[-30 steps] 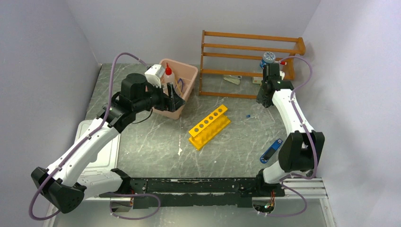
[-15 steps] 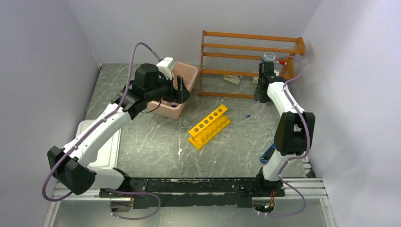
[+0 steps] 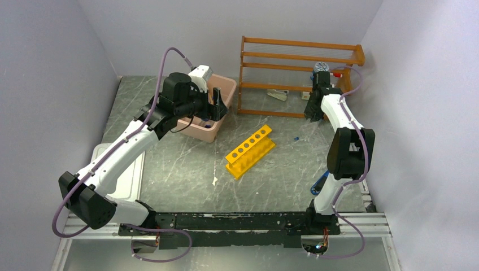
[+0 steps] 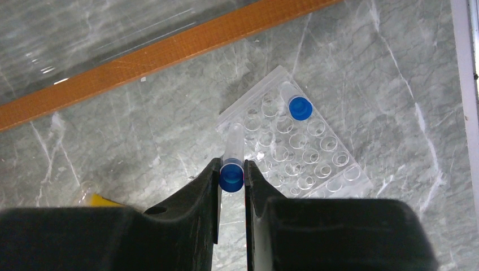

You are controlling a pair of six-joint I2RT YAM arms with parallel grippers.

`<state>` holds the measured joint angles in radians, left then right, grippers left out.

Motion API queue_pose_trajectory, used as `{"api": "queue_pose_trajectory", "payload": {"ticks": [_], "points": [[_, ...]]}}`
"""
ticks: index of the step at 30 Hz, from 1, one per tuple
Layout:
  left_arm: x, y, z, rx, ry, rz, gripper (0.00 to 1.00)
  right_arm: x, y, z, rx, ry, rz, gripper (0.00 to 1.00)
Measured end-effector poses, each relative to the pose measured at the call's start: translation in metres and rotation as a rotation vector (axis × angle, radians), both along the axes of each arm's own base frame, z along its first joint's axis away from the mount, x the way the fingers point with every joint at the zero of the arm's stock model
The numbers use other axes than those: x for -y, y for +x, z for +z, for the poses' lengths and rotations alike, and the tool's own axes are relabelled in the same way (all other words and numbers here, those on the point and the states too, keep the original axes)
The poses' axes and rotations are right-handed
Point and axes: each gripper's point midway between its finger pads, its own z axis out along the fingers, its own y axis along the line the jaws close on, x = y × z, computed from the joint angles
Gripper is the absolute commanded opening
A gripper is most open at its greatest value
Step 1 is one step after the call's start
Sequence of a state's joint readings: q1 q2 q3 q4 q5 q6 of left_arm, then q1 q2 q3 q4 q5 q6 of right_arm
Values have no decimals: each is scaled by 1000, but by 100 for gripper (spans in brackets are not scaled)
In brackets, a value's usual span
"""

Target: Organize the chemistry lab equipment

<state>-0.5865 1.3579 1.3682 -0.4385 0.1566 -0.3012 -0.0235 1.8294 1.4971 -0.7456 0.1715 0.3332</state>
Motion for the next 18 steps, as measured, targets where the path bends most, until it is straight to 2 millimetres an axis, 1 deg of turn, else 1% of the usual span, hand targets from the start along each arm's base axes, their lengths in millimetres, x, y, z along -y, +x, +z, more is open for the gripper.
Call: {"api": "queue_pose_trajectory", "payload": {"ticks": [6, 14, 18], "points": [[0, 0, -1, -3, 2, 0, 85, -2, -7, -4, -24, 14, 9, 17], [0, 1, -2, -3, 6, -1, 85, -5, -24, -21, -70, 27, 14, 17], [0, 1, -3, -1, 8, -2, 85, -5, -25, -22, -74, 28, 13, 18]]}}
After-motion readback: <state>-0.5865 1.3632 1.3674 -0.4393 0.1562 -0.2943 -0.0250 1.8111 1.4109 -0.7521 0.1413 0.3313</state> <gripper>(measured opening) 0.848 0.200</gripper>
